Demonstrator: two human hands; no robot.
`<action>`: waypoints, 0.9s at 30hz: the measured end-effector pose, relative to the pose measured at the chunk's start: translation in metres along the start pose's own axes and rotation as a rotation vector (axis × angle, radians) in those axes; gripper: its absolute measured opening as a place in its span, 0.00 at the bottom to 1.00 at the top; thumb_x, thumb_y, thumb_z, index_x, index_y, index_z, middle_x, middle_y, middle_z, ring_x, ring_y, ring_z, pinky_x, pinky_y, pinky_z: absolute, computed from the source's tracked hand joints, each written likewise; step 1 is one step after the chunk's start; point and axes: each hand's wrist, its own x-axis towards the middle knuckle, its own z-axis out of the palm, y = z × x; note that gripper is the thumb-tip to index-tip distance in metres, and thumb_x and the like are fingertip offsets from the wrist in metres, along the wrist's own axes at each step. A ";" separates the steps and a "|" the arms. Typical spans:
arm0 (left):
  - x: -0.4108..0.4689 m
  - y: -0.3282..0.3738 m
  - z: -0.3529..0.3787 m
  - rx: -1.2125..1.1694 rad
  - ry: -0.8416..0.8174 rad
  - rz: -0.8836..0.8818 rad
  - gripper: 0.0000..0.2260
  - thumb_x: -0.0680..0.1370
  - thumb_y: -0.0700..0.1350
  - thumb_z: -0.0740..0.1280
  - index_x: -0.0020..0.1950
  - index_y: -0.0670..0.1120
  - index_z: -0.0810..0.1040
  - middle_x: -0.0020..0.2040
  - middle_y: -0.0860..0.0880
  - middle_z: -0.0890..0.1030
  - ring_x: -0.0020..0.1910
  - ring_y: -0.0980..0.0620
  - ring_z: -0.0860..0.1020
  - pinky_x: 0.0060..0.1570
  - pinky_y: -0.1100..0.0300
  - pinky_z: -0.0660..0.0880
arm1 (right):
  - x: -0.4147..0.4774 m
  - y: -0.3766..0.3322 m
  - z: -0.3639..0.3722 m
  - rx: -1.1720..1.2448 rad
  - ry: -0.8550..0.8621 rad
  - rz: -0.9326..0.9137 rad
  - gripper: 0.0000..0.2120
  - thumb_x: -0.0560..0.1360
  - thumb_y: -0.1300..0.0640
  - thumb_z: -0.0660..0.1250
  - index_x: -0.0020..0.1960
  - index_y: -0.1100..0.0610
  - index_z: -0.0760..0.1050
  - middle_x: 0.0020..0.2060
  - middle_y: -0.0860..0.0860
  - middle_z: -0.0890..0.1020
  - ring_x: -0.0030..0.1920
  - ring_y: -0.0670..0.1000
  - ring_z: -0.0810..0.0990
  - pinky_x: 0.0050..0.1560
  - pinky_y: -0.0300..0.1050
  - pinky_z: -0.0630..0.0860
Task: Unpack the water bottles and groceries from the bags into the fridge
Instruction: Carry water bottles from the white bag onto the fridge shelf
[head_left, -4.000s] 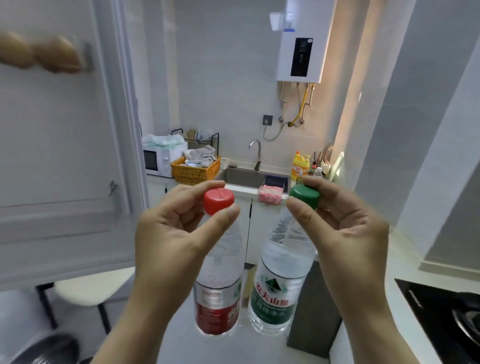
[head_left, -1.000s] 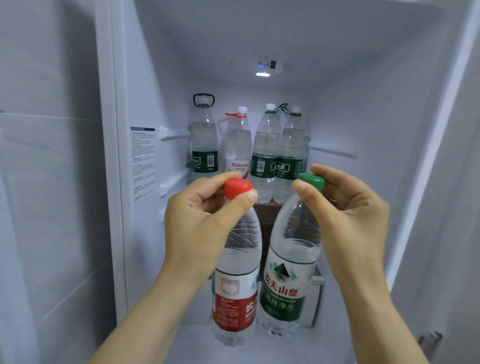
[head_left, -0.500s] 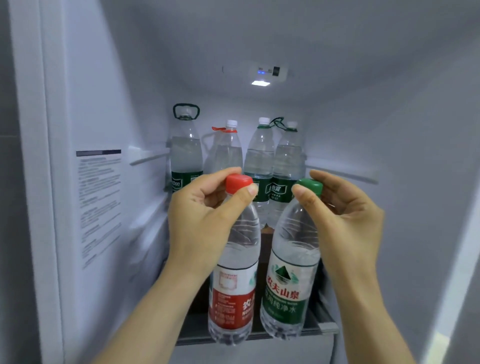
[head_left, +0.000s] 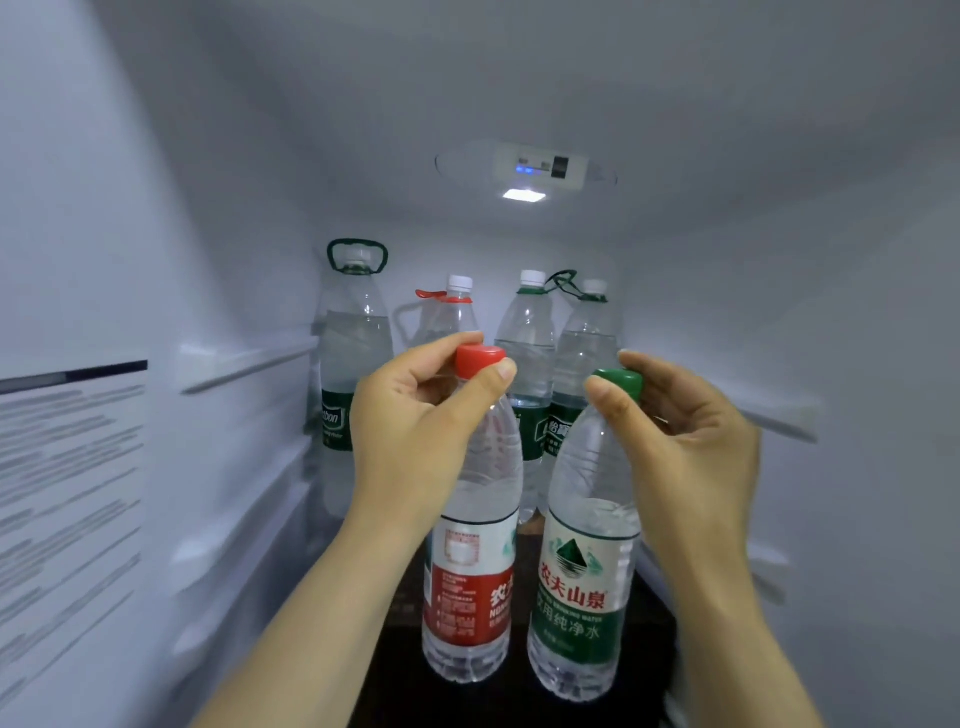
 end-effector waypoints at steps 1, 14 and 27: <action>0.005 -0.003 0.003 -0.009 0.006 0.001 0.11 0.69 0.45 0.75 0.51 0.53 0.83 0.42 0.55 0.85 0.43 0.58 0.83 0.42 0.67 0.77 | 0.005 0.004 0.001 -0.010 0.000 -0.005 0.16 0.67 0.57 0.76 0.55 0.53 0.81 0.41 0.43 0.86 0.43 0.41 0.84 0.43 0.32 0.79; 0.047 -0.046 0.024 0.010 0.020 -0.008 0.12 0.69 0.44 0.75 0.51 0.52 0.83 0.42 0.58 0.85 0.41 0.62 0.82 0.40 0.71 0.76 | 0.061 0.057 0.014 -0.182 0.006 -0.048 0.17 0.69 0.52 0.75 0.57 0.52 0.81 0.43 0.42 0.84 0.44 0.40 0.83 0.47 0.37 0.81; 0.057 -0.090 0.032 0.102 0.022 -0.070 0.12 0.69 0.46 0.75 0.52 0.53 0.82 0.42 0.59 0.83 0.42 0.66 0.80 0.42 0.70 0.78 | 0.071 0.104 0.010 -0.238 -0.009 -0.005 0.17 0.69 0.51 0.75 0.57 0.52 0.81 0.46 0.45 0.85 0.48 0.45 0.83 0.52 0.51 0.82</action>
